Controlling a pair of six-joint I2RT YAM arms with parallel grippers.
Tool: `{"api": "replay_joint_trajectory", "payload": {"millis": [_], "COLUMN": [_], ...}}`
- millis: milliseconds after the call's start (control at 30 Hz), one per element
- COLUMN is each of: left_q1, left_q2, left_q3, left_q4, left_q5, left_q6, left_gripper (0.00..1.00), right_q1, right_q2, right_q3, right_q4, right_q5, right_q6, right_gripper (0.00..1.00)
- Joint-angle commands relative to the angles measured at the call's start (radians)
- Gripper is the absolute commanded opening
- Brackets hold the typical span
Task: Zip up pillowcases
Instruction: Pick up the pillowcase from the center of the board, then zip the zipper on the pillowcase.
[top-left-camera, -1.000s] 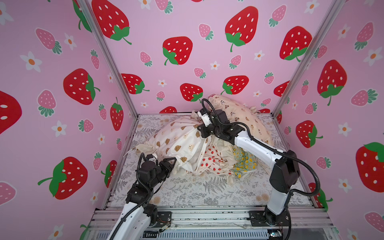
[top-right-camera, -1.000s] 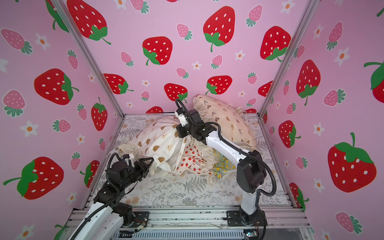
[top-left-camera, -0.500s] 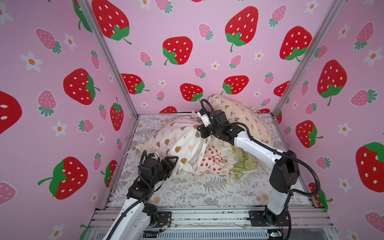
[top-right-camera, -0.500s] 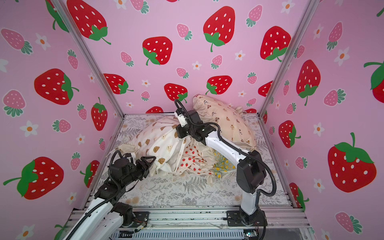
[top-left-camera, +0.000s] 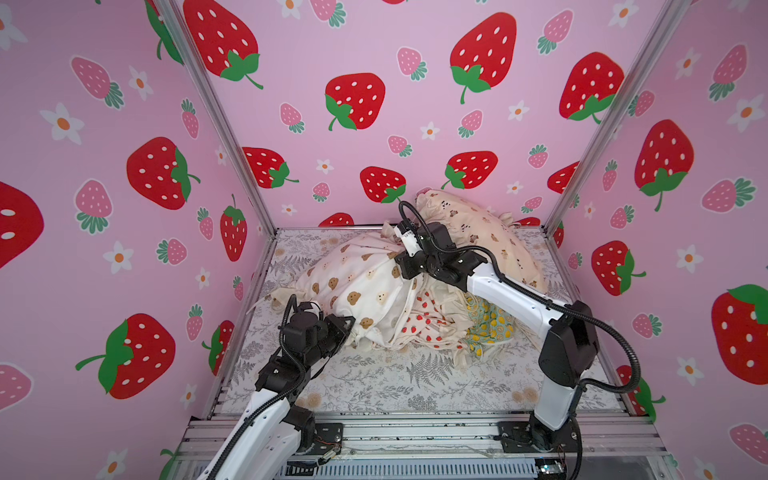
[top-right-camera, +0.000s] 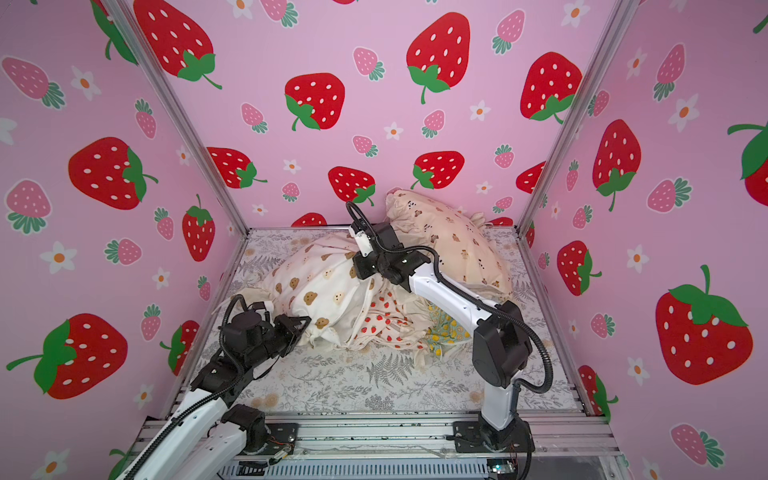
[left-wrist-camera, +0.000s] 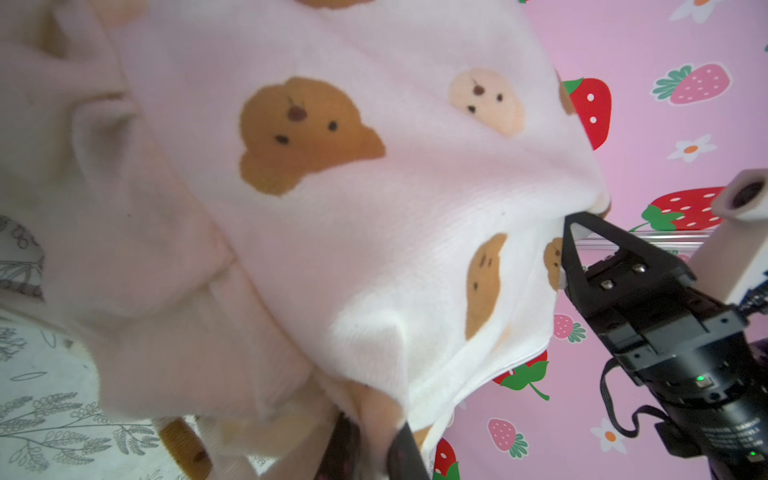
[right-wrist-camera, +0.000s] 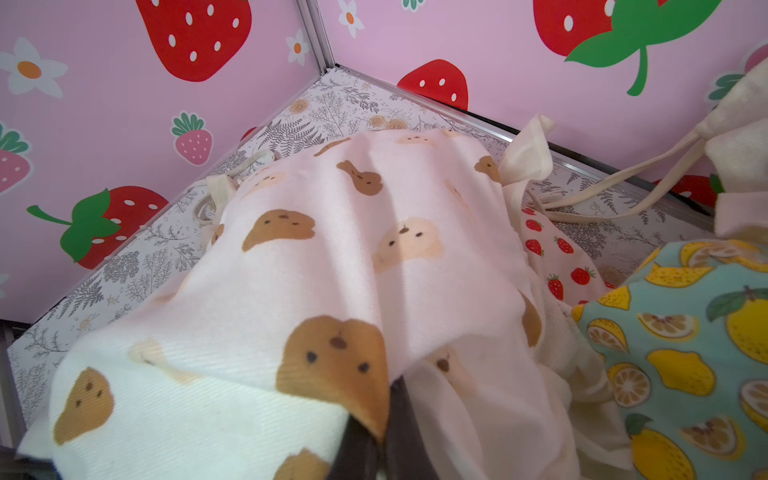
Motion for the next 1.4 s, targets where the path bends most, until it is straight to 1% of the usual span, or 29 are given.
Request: {"api": "replay_joint_trajectory", "payload": {"millis": [0, 33, 67, 133, 300, 333, 367, 400, 433, 500, 633, 667, 767, 867, 900, 933, 1033, 1167, 1233, 1267, 1367], "left_q1": [-0.003, -0.003, -0.002, -0.002, -0.002, -0.002, -0.002, -0.001, 0.000, -0.001, 0.003, 0.005, 0.011, 0.019, 0.020, 0.022, 0.024, 0.025, 0.025, 0.025, 0.025], "left_q2": [-0.016, -0.016, -0.015, -0.014, -0.024, -0.025, -0.025, -0.027, -0.030, -0.037, -0.054, -0.057, -0.072, -0.083, -0.085, -0.084, -0.080, -0.073, -0.067, -0.067, -0.068], "left_q3": [0.061, 0.063, 0.065, 0.073, 0.096, 0.104, 0.111, 0.122, 0.131, 0.143, 0.165, 0.168, 0.171, 0.179, 0.182, 0.186, 0.197, 0.197, 0.201, 0.200, 0.197], "left_q4": [-0.024, -0.024, -0.021, -0.019, -0.046, -0.053, -0.063, -0.076, -0.084, -0.094, -0.127, -0.134, -0.153, -0.173, -0.179, -0.186, -0.207, -0.202, -0.206, -0.205, -0.197], "left_q5": [-0.026, -0.023, -0.021, -0.023, -0.052, -0.055, -0.058, -0.063, -0.065, -0.061, -0.061, -0.060, -0.055, -0.046, -0.042, -0.038, -0.043, -0.029, -0.026, -0.026, -0.032], "left_q6": [0.020, 0.020, 0.023, 0.032, 0.046, 0.047, 0.047, 0.047, 0.048, 0.047, 0.050, 0.050, 0.047, 0.040, 0.041, 0.040, 0.038, 0.029, 0.028, 0.024, 0.021], "left_gripper": [0.07, 0.02, 0.00, 0.00, 0.00, 0.00, 0.00, 0.00, 0.00, 0.00, 0.00, 0.00, 0.00, 0.00, 0.00, 0.00, 0.00, 0.00, 0.00, 0.00, 0.00], "right_q1": [0.009, 0.010, 0.013, 0.017, 0.032, 0.038, 0.043, 0.051, 0.058, 0.079, 0.162, 0.182, 0.238, 0.311, 0.341, 0.370, 0.445, 0.478, 0.483, 0.515, 0.525], "right_q2": [-0.037, -0.040, -0.043, -0.052, -0.107, -0.124, -0.141, -0.163, -0.182, -0.222, -0.299, -0.308, -0.333, -0.334, -0.330, -0.324, -0.299, -0.228, -0.191, -0.180, -0.161], "right_q3": [-0.016, -0.016, -0.016, -0.021, -0.058, -0.068, -0.080, -0.095, -0.108, -0.128, -0.145, -0.142, -0.148, -0.167, -0.172, -0.176, -0.190, -0.147, -0.107, -0.095, -0.082], "right_q4": [-0.028, -0.034, -0.042, -0.053, -0.092, -0.109, -0.124, -0.141, -0.163, -0.208, -0.299, -0.321, -0.354, -0.338, -0.331, -0.320, -0.277, -0.275, -0.292, -0.293, -0.279], "right_q5": [0.039, 0.044, 0.051, 0.063, 0.090, 0.100, 0.108, 0.119, 0.128, 0.153, 0.226, 0.233, 0.254, 0.254, 0.271, 0.299, 0.369, 0.329, 0.338, 0.332, 0.313], "right_q6": [0.010, 0.011, 0.012, 0.014, 0.034, 0.039, 0.044, 0.052, 0.066, 0.094, 0.134, 0.143, 0.209, 0.263, 0.272, 0.275, 0.231, 0.201, 0.184, 0.185, 0.182], "right_gripper": [0.13, 0.16, 0.18, 0.27, 0.44, 0.49, 0.51, 0.58, 0.63, 0.70, 0.80, 0.80, 0.78, 0.72, 0.69, 0.64, 0.56, 0.43, 0.36, 0.36, 0.34]}}
